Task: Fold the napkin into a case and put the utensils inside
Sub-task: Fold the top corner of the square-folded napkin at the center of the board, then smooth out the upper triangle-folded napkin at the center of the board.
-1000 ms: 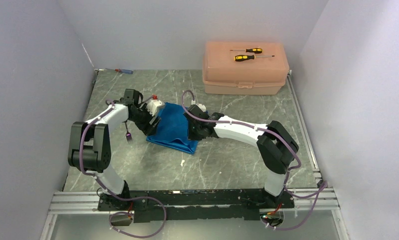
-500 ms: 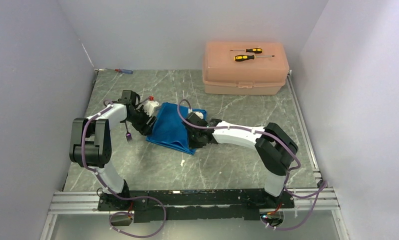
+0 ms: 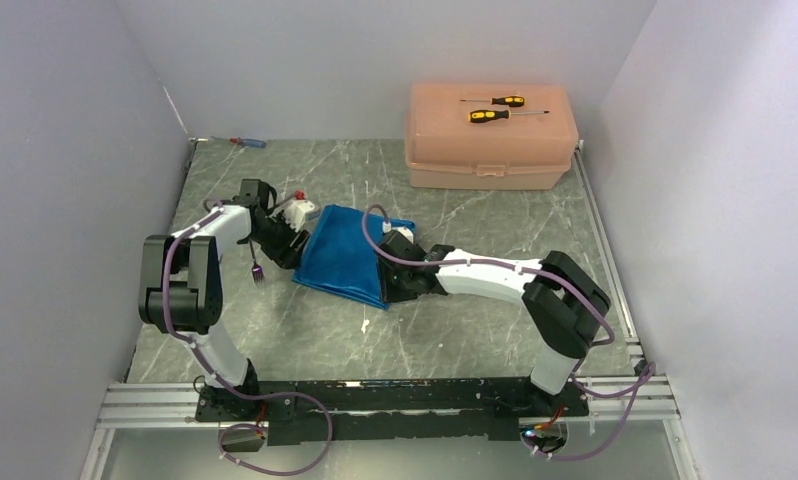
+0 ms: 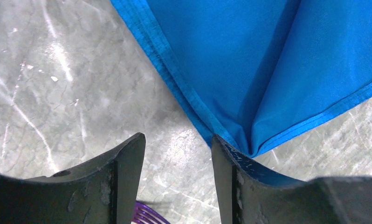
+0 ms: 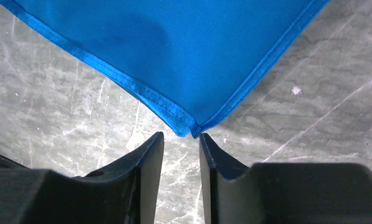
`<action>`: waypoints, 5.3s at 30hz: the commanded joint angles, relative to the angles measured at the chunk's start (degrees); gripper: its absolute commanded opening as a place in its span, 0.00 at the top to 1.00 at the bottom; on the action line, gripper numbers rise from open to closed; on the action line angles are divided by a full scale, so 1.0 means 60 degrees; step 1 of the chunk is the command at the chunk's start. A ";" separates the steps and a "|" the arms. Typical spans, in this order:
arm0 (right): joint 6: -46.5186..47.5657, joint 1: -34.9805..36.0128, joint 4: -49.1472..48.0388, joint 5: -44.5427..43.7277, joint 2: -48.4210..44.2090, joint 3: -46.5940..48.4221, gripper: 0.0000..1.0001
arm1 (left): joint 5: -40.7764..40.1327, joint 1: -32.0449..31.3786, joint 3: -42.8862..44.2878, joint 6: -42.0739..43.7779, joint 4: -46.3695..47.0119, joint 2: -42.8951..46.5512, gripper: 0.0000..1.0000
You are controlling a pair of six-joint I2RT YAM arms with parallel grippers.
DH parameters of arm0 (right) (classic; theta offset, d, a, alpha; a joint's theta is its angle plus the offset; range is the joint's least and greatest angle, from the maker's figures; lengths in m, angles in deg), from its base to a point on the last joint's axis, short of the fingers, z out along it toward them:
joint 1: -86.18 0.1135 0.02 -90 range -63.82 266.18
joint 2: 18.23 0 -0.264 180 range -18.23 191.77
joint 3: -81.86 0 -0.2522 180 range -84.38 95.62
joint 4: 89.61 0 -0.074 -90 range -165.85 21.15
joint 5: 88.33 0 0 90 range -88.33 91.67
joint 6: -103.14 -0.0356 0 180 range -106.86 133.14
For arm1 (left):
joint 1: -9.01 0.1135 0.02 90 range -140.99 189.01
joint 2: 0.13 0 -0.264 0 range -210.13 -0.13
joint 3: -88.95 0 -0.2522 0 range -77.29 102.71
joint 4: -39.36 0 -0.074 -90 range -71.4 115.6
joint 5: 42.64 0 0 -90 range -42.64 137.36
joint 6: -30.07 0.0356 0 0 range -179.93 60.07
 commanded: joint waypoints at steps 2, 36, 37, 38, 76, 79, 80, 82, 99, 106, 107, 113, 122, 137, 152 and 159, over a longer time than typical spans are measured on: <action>0.0702 -0.0449 -0.0047 0.0135 -0.0812 0.0634 0.57 | 0.0410 0.0336 0.0894 0.0071 -0.0543 -0.0038 0.42; 0.2269 -0.4516 -0.2539 0.3647 0.2601 0.2667 1.00 | 0.0154 -0.0338 0.0537 0.0171 -0.0887 -0.0408 0.52; 0.2254 -0.4555 -0.2610 0.3689 0.2648 0.2641 1.00 | 0.0099 -0.0334 0.0495 0.0204 -0.0849 -0.0437 0.53; 0.2249 -0.4581 -0.2694 0.3731 0.2707 0.2609 1.00 | 0.0054 -0.0324 0.0464 0.0206 -0.0813 -0.0460 0.55; 0.1923 -0.2773 -0.3319 0.1721 -0.0208 0.0855 0.74 | 0.1877 -0.0536 0.0302 0.1460 -0.1662 0.0573 0.48; 0.1781 -0.2794 -0.3388 0.1623 -0.0907 0.0131 0.73 | 0.1587 -0.0610 0.0478 0.1281 -0.1605 0.0213 0.49; 0.1734 -0.2798 -0.3412 0.1572 -0.1129 -0.0108 0.73 | 0.1511 -0.0612 0.0524 0.1258 -0.1593 0.0119 0.50; 0.1591 -0.2800 -0.3483 0.1532 -0.1515 -0.0595 0.73 | 0.1404 -0.0613 0.0581 0.1225 -0.1574 -0.0021 0.51; 0.0977 -0.2635 -0.3518 0.1530 -0.2950 -0.2673 0.50 | 0.1140 -0.0612 0.0894 0.0965 -0.1835 -0.0309 0.89; 0.1026 -0.2566 -0.3407 0.1255 -0.2924 -0.2734 0.50 | 0.1055 -0.0619 0.1108 0.0919 -0.2162 -0.0279 0.97; 0.1059 -0.2564 -0.3353 0.1250 -0.2884 -0.2658 0.50 | 0.1041 -0.0605 0.1134 0.0922 -0.2208 -0.0257 0.97; 0.1304 -0.2386 -0.3476 0.1572 -0.2635 -0.2598 0.53 | 0.0833 -0.0577 0.1230 0.0852 -0.2425 -0.0190 0.97; 0.1272 -0.1877 -0.3718 0.1227 -0.2094 -0.2631 0.64 | 0.0999 -0.0415 0.1123 0.0800 -0.2444 -0.0271 0.97; 0.1731 -0.3367 -0.3952 0.1526 -0.0536 -0.0843 0.72 | 0.1458 -0.0008 0.1012 0.0508 -0.2227 -0.0789 0.97; 0.0859 -0.4069 -0.5214 0.2727 0.1634 0.0826 0.85 | 0.1107 -0.0002 0.0775 0.0545 -0.1761 -0.0915 0.97; 0.0446 -0.4705 -0.6526 0.4629 0.2578 0.0677 0.92 | 0.1081 -0.0012 0.0846 0.0590 -0.1723 -0.1011 0.97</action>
